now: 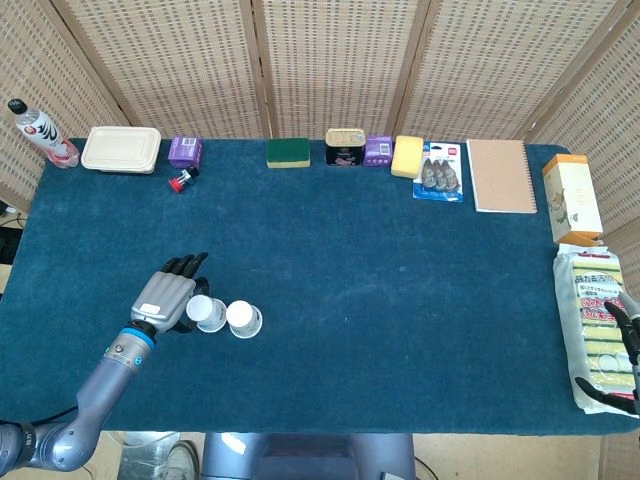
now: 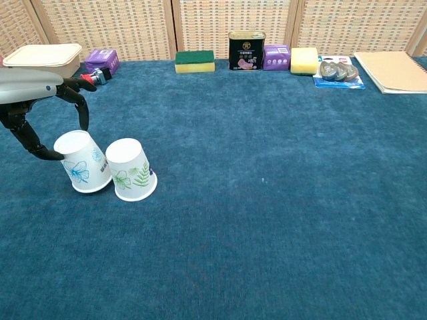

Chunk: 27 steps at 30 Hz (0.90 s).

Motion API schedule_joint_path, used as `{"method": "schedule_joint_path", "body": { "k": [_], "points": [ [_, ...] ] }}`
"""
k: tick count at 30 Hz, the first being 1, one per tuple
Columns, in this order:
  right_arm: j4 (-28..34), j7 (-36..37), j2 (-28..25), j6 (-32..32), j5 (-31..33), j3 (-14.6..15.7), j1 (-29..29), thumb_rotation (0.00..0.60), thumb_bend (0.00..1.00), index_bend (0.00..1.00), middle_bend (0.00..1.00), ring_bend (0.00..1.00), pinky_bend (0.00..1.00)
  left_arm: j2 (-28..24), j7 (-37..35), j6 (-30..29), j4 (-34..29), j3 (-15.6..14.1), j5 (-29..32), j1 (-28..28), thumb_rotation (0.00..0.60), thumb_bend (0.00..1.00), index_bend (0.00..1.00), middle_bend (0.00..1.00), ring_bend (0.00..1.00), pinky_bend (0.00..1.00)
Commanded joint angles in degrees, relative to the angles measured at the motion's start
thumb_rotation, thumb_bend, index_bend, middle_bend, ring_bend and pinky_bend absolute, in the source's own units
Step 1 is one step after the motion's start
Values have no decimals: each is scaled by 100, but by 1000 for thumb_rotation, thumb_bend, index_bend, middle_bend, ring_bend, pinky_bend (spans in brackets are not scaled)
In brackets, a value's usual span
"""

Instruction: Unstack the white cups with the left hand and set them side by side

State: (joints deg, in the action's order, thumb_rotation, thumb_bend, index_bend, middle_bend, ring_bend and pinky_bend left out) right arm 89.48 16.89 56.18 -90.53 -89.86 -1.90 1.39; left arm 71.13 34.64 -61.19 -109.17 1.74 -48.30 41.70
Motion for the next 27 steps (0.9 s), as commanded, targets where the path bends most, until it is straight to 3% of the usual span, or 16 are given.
{"method": "schedule_joint_path", "body": {
  "k": [1, 9, 14, 17, 20, 27],
  "points": [
    [0, 3, -5, -3, 0, 0, 1, 600, 0, 13, 0, 0, 0, 3, 38, -20, -15, -6, 17, 9, 600, 217, 303, 0, 0, 75],
    [-1, 22, -8, -3, 0, 2, -1, 600, 0, 14, 0, 0, 0, -49, 32, -18, -93, -25, 20, 7, 600, 208, 202, 0, 0, 75],
    [-4, 46, -18, -5, -1, 4, 0, 600, 0, 14, 0, 0, 0, -224, -218, -47, -247, -1, -190, -81, 600, 186, 69, 0, 0, 75],
    [-18, 84, -24, -14, 2, 3, 5, 600, 0, 14, 0, 0, 0, -544, -619, -279, -446, -81, -776, -359, 600, 170, 2, 0, 0, 75],
    [-20, 84, -19, -10, 12, -4, 1, 600, 0, 14, 0, 0, 0, -770, -1021, -673, -422, -285, -1551, -757, 600, 157, 0, 0, 0, 75],
    [7, 76, -13, -33, 34, -16, 11, 600, 0, 14, 0, 0, 0, -837, -1953, -1967, 246, -895, -3029, -1942, 600, 147, 0, 0, 0, 75]
  ]
}}
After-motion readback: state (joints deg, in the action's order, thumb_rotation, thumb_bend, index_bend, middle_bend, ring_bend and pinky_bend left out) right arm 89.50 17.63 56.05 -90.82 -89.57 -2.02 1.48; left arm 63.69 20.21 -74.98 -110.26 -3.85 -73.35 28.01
